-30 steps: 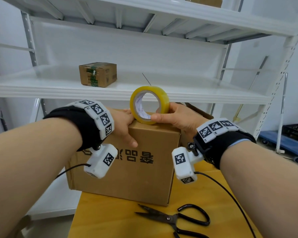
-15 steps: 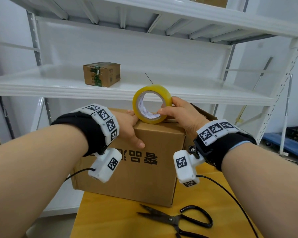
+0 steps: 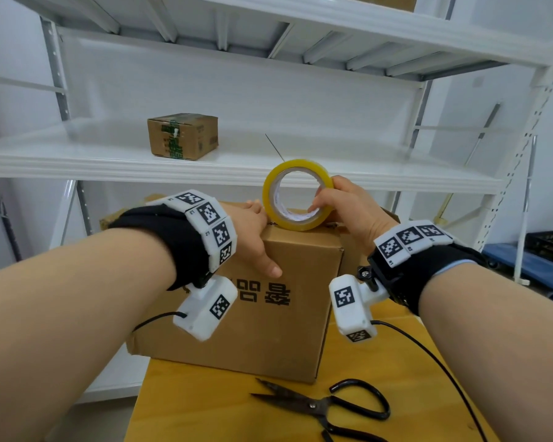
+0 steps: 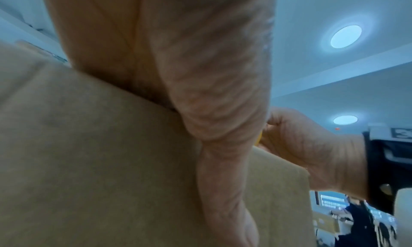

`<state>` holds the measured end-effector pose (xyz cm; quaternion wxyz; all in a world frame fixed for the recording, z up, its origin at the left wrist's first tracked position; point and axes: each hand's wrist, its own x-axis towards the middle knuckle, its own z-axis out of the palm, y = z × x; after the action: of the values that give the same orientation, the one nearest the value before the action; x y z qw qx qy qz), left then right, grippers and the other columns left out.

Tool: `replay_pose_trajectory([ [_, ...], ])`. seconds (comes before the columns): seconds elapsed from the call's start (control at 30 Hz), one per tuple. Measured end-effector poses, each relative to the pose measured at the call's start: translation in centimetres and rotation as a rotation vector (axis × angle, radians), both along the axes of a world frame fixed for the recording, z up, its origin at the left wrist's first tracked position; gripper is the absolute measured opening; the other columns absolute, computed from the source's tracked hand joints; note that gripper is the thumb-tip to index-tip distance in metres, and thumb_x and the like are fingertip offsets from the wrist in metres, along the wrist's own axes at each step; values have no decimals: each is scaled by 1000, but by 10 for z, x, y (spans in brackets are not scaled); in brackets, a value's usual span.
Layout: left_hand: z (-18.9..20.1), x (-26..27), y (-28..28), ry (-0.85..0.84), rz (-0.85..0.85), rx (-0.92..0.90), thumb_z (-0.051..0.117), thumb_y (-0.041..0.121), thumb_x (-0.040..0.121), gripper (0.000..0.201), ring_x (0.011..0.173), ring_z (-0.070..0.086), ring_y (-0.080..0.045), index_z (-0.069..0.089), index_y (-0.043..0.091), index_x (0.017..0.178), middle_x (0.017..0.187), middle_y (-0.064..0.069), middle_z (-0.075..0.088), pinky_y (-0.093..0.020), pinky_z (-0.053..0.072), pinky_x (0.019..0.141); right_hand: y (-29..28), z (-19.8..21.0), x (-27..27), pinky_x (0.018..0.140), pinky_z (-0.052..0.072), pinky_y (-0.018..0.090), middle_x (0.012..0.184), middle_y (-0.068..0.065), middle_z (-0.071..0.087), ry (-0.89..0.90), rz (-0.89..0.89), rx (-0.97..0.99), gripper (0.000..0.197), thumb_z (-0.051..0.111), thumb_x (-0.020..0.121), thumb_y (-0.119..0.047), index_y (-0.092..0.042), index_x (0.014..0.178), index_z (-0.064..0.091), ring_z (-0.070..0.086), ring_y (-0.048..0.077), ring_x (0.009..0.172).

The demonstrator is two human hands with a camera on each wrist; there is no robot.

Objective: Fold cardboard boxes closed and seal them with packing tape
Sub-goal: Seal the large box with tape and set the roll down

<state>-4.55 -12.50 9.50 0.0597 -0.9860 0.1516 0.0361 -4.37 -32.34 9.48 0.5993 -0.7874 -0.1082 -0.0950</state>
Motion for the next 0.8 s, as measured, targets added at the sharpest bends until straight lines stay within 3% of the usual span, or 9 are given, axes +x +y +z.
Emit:
replay_pose_trajectory([
  [0.13,-1,-1,-5,30,-1,-70,66,79,65,117,146,22,-21,15,23,155,159,2,19,-46,25,118,-2,-3,1,71,53,31,89,12,60,15,10,7,27,67,85,-15,-1,106,59,62,23,79],
  [0.23,-3,-2,-1,50,-25,-162,72,73,65,112,142,28,-22,18,30,154,157,4,24,-46,28,117,-2,-8,-1,59,53,18,97,8,69,33,57,-18,34,73,88,-22,-7,116,63,68,14,78],
  [0.37,-3,-5,-2,43,-17,-172,73,70,67,111,142,28,-22,17,30,154,157,5,23,-45,27,117,-5,-11,-5,58,52,14,96,4,72,14,72,-32,32,73,90,-29,-10,113,66,69,8,76],
  [0.63,-3,-7,-2,31,10,-150,72,69,69,110,141,28,-20,19,21,153,153,2,27,-42,26,117,-6,-4,-6,55,51,19,95,10,71,-19,11,-14,21,65,93,-25,-9,106,63,66,9,72],
  [0.7,-3,-7,-3,27,20,-146,72,67,70,114,146,21,-20,14,17,154,158,0,21,-41,22,119,-10,-4,-6,58,52,26,102,12,73,-12,-16,19,25,62,94,-24,-7,113,61,66,14,78],
  [0.8,-3,-6,-5,42,35,-127,71,68,70,122,150,10,-20,3,17,156,164,-1,7,-41,16,122,-13,-7,-5,51,56,23,93,11,68,-16,-49,88,18,60,92,-19,-9,107,59,63,16,74],
])
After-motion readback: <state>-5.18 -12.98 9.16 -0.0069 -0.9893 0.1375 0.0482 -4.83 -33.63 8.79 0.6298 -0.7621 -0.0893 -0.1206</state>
